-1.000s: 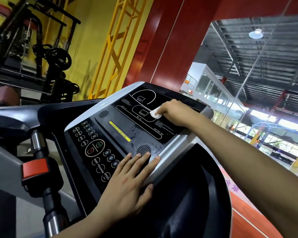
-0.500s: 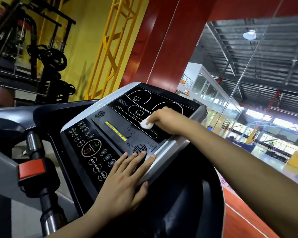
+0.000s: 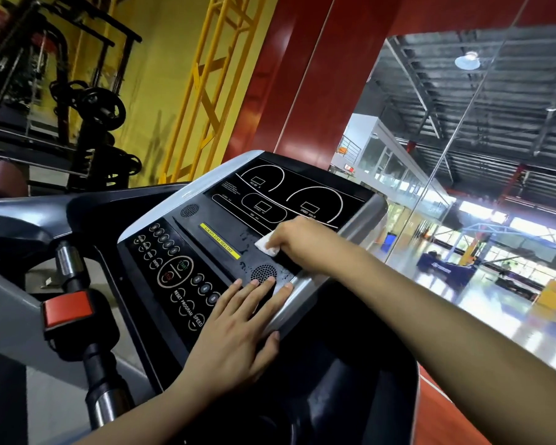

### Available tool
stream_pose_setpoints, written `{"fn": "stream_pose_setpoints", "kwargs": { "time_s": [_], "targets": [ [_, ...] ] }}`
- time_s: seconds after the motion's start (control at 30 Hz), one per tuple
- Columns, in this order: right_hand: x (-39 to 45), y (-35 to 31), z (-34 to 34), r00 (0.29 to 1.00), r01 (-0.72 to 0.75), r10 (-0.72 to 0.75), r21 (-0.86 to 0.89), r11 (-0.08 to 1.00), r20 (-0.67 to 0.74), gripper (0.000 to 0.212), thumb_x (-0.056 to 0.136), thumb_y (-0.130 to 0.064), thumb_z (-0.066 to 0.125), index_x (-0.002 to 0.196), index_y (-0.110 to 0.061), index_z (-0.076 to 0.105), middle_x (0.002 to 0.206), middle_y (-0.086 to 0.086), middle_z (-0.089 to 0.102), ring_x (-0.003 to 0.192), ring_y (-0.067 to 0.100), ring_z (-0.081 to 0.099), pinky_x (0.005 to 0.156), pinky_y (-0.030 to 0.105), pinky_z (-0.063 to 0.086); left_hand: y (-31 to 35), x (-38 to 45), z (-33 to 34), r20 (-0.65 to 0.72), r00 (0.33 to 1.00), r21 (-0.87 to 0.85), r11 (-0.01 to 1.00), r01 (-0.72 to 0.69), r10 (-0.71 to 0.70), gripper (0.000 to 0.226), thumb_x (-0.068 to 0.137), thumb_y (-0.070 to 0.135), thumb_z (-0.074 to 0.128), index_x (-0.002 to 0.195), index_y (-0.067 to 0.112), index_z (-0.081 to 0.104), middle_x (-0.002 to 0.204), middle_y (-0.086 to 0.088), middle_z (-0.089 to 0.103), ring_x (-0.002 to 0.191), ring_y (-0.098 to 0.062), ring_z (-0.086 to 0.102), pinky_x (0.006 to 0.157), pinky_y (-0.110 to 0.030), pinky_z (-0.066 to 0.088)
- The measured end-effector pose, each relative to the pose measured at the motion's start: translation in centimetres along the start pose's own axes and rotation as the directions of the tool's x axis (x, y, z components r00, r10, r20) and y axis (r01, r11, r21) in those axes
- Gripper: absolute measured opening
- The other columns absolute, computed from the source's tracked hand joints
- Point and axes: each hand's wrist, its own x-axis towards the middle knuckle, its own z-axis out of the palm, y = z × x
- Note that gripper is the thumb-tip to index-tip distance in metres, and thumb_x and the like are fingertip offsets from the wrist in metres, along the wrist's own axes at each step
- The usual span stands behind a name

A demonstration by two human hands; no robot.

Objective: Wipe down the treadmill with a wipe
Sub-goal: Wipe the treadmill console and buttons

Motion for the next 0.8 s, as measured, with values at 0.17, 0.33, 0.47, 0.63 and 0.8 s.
{"fn": "stream_pose_setpoints", "kwargs": {
  "time_s": [0.17,0.33,0.47,0.63,0.8],
  "targets": [
    [-1.6,6.2,-4.3,0.925,-0.364,0.345,-0.113,0.925,-0.160,0.045,0.086,0.004,0.055,0.117,-0.024,0.073,0.115,0.008,0.068,0.099,0.031,0.066,0.087,0.035,0.048,-0.1,-0.1,0.0,0.020,1.000,-0.004,1.000,0.018,-0.018,0.066,0.095,0.042,0.043,0.160,0.032,0.032,0.160,0.003,0.041,0.145,-0.020,0.042,0.125,-0.042,0.017],
    [-3.7,6.0,-3.8,0.901,-0.378,0.373,0.018,0.925,-0.224,0.037,0.082,0.000,0.067,0.108,-0.024,0.076,0.108,0.007,0.073,0.094,0.031,0.067,0.086,0.035,0.048,-0.1,-0.1,-0.1,0.026,1.000,-0.007,1.000,0.018,-0.018,0.066,0.095,0.041,0.043,0.159,0.031,0.033,0.160,0.003,0.042,0.145,-0.021,0.043,0.125,-0.042,0.017],
    [-5.6,-0.1,-1.3,0.997,-0.014,0.024,0.132,0.991,-0.076,0.029,0.090,-0.012,0.058,0.105,-0.029,0.077,0.108,-0.004,0.071,0.101,0.023,0.065,0.090,0.037,0.052,0.1,0.0,-0.3,0.030,0.999,0.001,1.000,0.019,-0.019,0.065,0.095,0.041,0.043,0.159,0.031,0.035,0.159,0.002,0.044,0.144,-0.022,0.044,0.126,-0.041,0.016],
    [-6.2,5.2,-3.3,0.961,-0.188,0.210,0.133,0.973,-0.177,0.029,0.092,-0.005,0.057,0.104,-0.022,0.077,0.107,-0.002,0.071,0.102,0.027,0.062,0.089,0.040,0.051,0.1,0.0,-0.4,0.040,0.999,-0.007,1.000,0.019,-0.019,0.065,0.095,0.041,0.043,0.159,0.031,0.034,0.159,0.002,0.043,0.145,-0.021,0.043,0.126,-0.041,0.015],
    [-5.4,4.5,-3.2,0.922,-0.310,0.323,0.093,0.946,-0.213,0.032,0.091,-0.006,0.054,0.105,-0.022,0.078,0.101,0.005,0.073,0.093,0.030,0.058,0.083,0.035,0.045,0.1,-0.1,-0.3,0.023,1.000,-0.014,1.000,0.015,-0.014,0.062,0.096,0.040,0.043,0.157,0.027,0.040,0.158,0.001,0.045,0.145,-0.020,0.042,0.126,-0.040,0.015]
  ]
}}
